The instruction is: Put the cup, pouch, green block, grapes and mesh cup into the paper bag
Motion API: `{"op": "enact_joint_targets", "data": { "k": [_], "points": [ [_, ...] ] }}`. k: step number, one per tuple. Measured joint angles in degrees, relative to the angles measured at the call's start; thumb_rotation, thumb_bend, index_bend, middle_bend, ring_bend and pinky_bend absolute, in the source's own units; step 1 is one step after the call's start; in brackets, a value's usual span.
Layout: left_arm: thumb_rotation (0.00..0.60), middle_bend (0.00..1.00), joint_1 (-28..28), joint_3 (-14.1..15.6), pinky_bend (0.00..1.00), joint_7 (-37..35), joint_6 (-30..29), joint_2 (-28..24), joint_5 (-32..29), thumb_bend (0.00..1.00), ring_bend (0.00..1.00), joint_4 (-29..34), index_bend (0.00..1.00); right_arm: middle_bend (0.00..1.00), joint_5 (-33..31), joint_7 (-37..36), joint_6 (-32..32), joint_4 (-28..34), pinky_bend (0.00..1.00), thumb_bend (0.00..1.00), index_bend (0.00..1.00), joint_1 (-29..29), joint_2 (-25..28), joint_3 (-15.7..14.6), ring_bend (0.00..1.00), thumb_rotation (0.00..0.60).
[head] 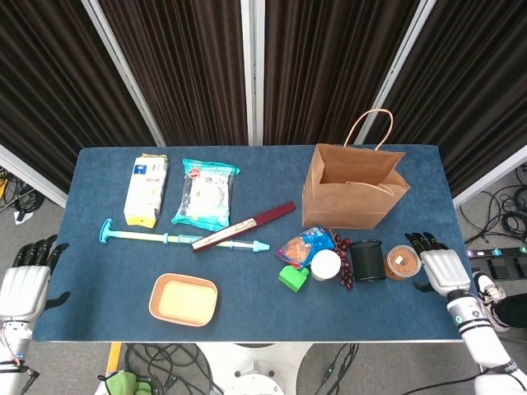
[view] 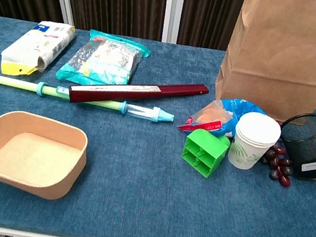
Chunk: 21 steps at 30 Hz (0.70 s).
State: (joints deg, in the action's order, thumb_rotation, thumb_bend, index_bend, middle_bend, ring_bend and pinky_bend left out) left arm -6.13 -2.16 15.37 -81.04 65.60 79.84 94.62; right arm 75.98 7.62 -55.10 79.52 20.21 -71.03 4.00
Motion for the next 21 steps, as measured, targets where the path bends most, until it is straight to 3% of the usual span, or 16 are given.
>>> {"op": "enact_joint_targets", "data": {
  "k": [4, 6, 11, 17, 21],
  "points": [
    [0.6, 0.2, 0.0, 0.1, 0.15, 0.0, 0.2, -0.2, -0.3, 0.0, 0.14, 0.3, 0.23, 0.11, 0.2, 0.0, 2.7, -1.7, 0.25, 0.1, 0.0, 2.0, -1.7, -0.2, 0.02, 0.6],
    [0.6, 0.2, 0.2, 0.1, 0.15, -0.1, 0.1, -0.3, -0.5, 0.0, 0.14, 0.3, 0.24, 0.18, 0.5, -0.3, 3.8, -2.9, 0.26, 0.14, 0.02, 3.0, -2.8, -0.4, 0.06, 0.6],
    [0.6, 0.2, 0.6, 0.4, 0.15, -0.7, -0.2, -0.4, -0.4, 0.0, 0.14, 0.0, 0.24, 0.42, 2.2, -2.8, 3.1, -5.2, 0.47, 0.26, 0.31, 3.5, -4.6, -0.5, 0.29, 0.6],
    [0.6, 0.2, 0.7, 0.4, 0.15, -0.9, -0.4, -0.8, -0.4, 0.0, 0.14, 0.1, 0.24, 0.44, 4.8, -7.7, -0.2, -5.3, 0.49, 0.27, 0.38, 3.6, -3.6, -0.4, 0.3, 0.6],
    [0.6, 0.2, 0.6, 0.2, 0.15, -0.7, -0.5, -1.1, -0.3, 0.0, 0.14, 0.6, 0.24, 0.44, 6.9, -11.8, -4.2, -0.6, 0.49, 0.26, 0.38, 3.5, 1.6, 0.9, 0.3, 0.6]
  ]
}}
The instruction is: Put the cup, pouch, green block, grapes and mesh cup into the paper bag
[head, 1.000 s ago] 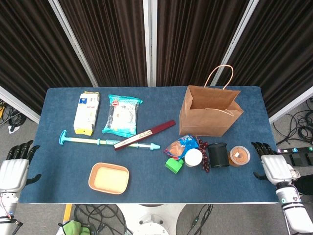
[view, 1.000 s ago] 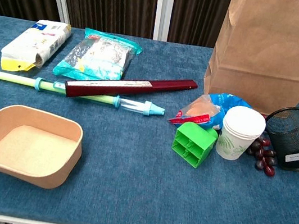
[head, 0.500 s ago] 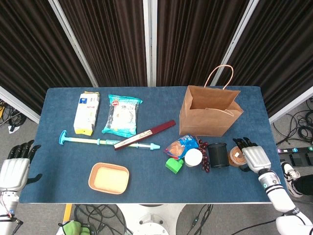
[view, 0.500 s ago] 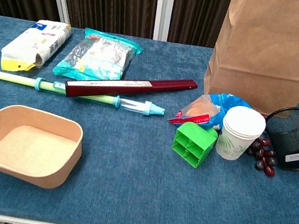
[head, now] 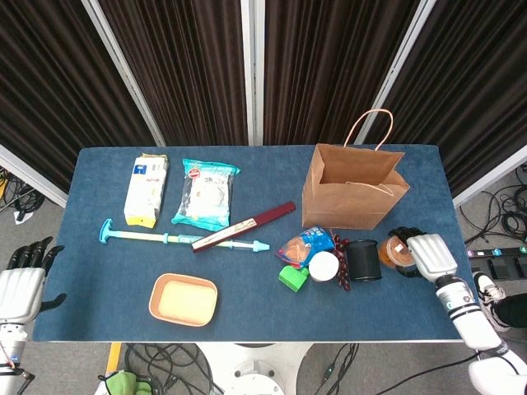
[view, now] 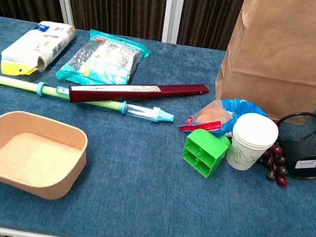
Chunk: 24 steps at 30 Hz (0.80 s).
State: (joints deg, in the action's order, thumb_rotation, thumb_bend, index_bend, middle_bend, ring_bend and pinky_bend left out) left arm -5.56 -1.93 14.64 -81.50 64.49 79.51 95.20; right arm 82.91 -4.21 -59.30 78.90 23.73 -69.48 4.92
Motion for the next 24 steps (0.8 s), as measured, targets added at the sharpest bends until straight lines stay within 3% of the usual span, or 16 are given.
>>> {"op": "enact_joint_targets", "data": {
  "k": [5, 10, 15, 24],
  "points": [
    [0.6, 0.2, 0.0, -0.1, 0.15, 0.5, -0.5, -0.3, 0.5, 0.0, 0.14, 0.8, 0.24, 0.44, 1.4, -4.3, -3.8, 6.1, 0.49, 0.25, 0.38, 0.6, 8.1, 3.4, 0.3, 0.6],
    [0.6, 0.2, 0.4, 0.1, 0.15, 0.5, -1.0, -0.6, 0.5, 0.0, 0.14, 1.2, 0.24, 0.43, -1.3, -6.2, -4.4, 9.1, 0.49, 0.25, 0.38, 3.3, 14.1, 9.0, 0.3, 0.6],
    [0.6, 0.2, 0.7, 0.2, 0.15, 0.6, -1.3, -0.8, 0.4, 0.0, 0.14, 1.5, 0.24, 0.43, -5.7, -6.5, -0.9, 9.4, 0.49, 0.25, 0.38, 7.2, 15.9, 12.5, 0.3, 0.6],
    [0.6, 0.2, 1.1, 0.3, 0.15, 0.3, -1.5, -1.1, 0.3, 0.0, 0.14, 1.6, 0.24, 0.42, -9.7, -4.0, 7.1, 8.3, 0.48, 0.24, 0.37, 15.1, 15.6, 15.1, 0.3, 0.6]
  ]
}}
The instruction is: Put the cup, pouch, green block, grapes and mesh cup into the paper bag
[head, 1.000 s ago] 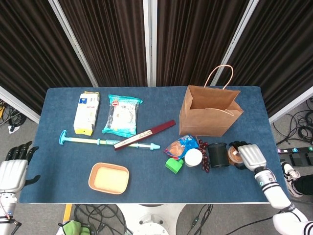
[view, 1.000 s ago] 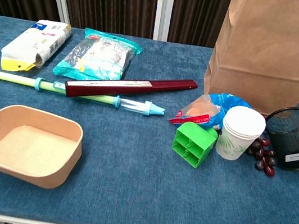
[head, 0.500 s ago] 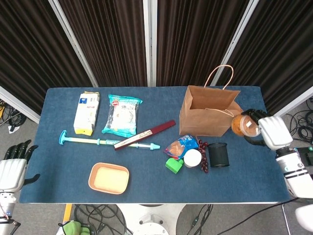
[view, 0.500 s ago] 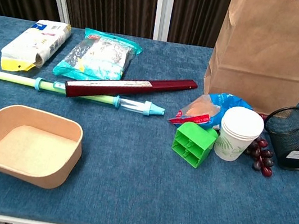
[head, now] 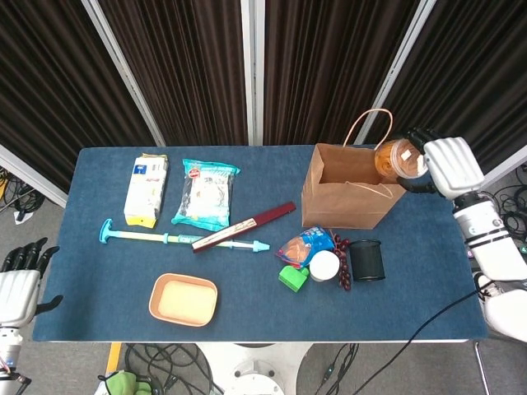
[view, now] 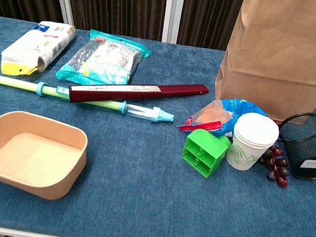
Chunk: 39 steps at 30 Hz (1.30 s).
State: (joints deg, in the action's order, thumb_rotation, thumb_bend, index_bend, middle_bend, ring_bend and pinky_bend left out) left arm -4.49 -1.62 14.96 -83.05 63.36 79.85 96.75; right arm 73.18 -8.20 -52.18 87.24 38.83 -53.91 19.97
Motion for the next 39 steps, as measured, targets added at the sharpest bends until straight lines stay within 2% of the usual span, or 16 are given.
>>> {"op": "enact_joint_targets", "data": {
  "k": [4, 7, 12, 15, 20, 25, 29, 33, 35, 39],
  "points": [
    [0.6, 0.2, 0.0, 0.0, 0.15, 0.1, 0.0, -0.1, -0.1, 0.0, 0.14, 0.2, 0.24, 0.39, -2.4, 3.7, 3.2, -1.1, 0.45, 0.24, 0.32, 3.1, -1.8, 0.1, 0.28, 0.6],
    [0.6, 0.2, 0.2, 0.1, 0.15, 0.0, 0.1, -0.1, -0.3, 0.0, 0.14, 0.1, 0.24, 0.33, -4.7, 6.3, 5.3, -2.0, 0.4, 0.23, 0.23, 5.0, -3.4, -0.1, 0.23, 0.6],
    [0.6, 0.2, 0.2, 0.0, 0.15, -0.2, 0.3, 0.0, -0.7, 0.0, 0.14, -0.1, 0.24, 0.15, -6.4, 8.0, 8.1, -1.8, 0.25, 0.2, 0.02, 6.7, -4.7, -1.2, 0.08, 0.6],
    [0.6, 0.2, 0.3, 0.1, 0.15, -0.3, 0.4, 0.2, -0.8, 0.0, 0.14, -0.5, 0.24, 0.08, -6.1, 7.2, 8.4, -1.4, 0.18, 0.2, 0.0, 6.8, -4.6, -1.5, 0.02, 0.6],
    [0.6, 0.2, 0.1, 0.0, 0.15, -0.4, 0.7, 0.4, -0.7, 0.0, 0.14, -0.9, 0.24, 0.0, -5.7, 5.8, 8.7, -0.9, 0.11, 0.2, 0.0, 6.7, -3.9, -2.0, 0.0, 0.6],
    [0.6, 0.2, 0.0, -0.1, 0.15, -0.8, 0.7, 0.5, -0.5, 0.0, 0.14, -1.3, 0.24, 0.01, -5.1, 4.6, 6.7, -0.3, 0.1, 0.1, 0.0, 6.1, -3.5, -1.7, 0.0, 0.6],
    [0.6, 0.2, -0.2, -0.3, 0.15, -0.5, 0.7, 0.2, -0.5, 0.0, 0.14, -0.9, 0.24, 0.08, -2.0, 1.3, 0.2, 1.1, 0.14, 0.03, 0.0, 4.2, -3.3, -1.0, 0.01, 0.6],
    [0.6, 0.2, -0.5, -0.5, 0.15, -0.1, 1.0, 0.1, -0.6, 0.0, 0.14, -0.6, 0.24, 0.17, 6.5, -5.8, -10.0, 3.6, 0.26, 0.0, 0.01, 0.8, -2.5, -1.0, 0.1, 0.6],
    [0.6, 0.2, -0.7, -0.5, 0.15, 0.3, 1.2, 0.0, -0.6, 0.0, 0.14, -0.3, 0.24, 0.22, 11.3, -8.9, -14.3, 4.7, 0.32, 0.0, 0.05, -0.8, -2.1, -1.6, 0.15, 0.6],
    [0.6, 0.2, -1.1, -0.6, 0.15, 0.8, 1.2, -0.1, 0.1, 0.0, 0.14, 0.1, 0.24, 0.29, 23.0, -14.9, -22.2, 7.1, 0.39, 0.0, 0.13, -4.2, -1.4, -4.8, 0.2, 0.6]
  ]
}}
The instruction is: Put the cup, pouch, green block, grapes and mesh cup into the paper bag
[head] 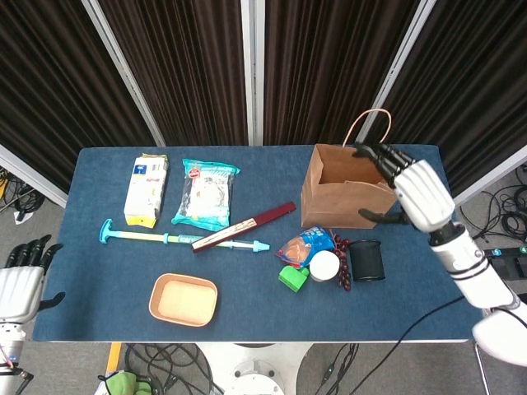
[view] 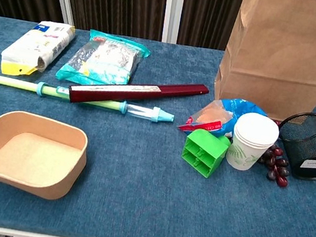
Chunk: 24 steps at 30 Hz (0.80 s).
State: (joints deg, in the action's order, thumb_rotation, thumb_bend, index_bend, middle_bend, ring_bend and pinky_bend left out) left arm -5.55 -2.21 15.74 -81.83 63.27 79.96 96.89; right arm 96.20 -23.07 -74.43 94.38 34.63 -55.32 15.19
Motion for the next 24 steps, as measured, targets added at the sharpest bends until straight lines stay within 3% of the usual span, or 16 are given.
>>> {"op": "enact_joint_targets", "data": {
  "k": [5, 10, 14, 19, 24],
  "points": [
    [0.6, 0.2, 0.1, 0.0, 0.15, 0.5, -0.5, -0.4, 0.3, 0.0, 0.14, 0.7, 0.24, 0.3, 10.0, -3.4, -2.8, 2.8, 0.39, 0.0, 0.13, -2.2, 1.1, -6.7, 0.21, 0.6],
    [0.6, 0.2, 0.6, 0.4, 0.15, 0.1, -0.9, -0.4, 0.4, 0.0, 0.14, 0.6, 0.24, 0.27, 13.3, -1.9, 2.2, 4.1, 0.39, 0.0, 0.12, -1.7, 1.2, -10.8, 0.21, 0.6],
    [0.6, 0.2, 0.7, 0.6, 0.15, -0.1, -0.7, -0.2, 0.1, 0.0, 0.14, 0.4, 0.24, 0.16, 12.5, 3.2, 9.2, 3.8, 0.33, 0.0, 0.0, -0.4, -0.4, -12.1, 0.11, 0.6],
    [0.6, 0.2, 0.9, 0.7, 0.15, -0.7, -0.6, -0.1, -0.2, 0.0, 0.14, 0.0, 0.24, 0.12, 7.8, 14.0, 19.3, 2.1, 0.28, 0.0, 0.0, 1.7, -5.7, -12.9, 0.07, 0.6],
    [0.6, 0.2, 1.1, 0.8, 0.15, -1.5, -0.5, 0.1, -0.4, 0.0, 0.14, -0.6, 0.24, 0.12, 2.7, 21.4, 24.3, -1.0, 0.28, 0.06, 0.0, 3.1, -11.5, -13.1, 0.07, 0.6]
  ]
}}
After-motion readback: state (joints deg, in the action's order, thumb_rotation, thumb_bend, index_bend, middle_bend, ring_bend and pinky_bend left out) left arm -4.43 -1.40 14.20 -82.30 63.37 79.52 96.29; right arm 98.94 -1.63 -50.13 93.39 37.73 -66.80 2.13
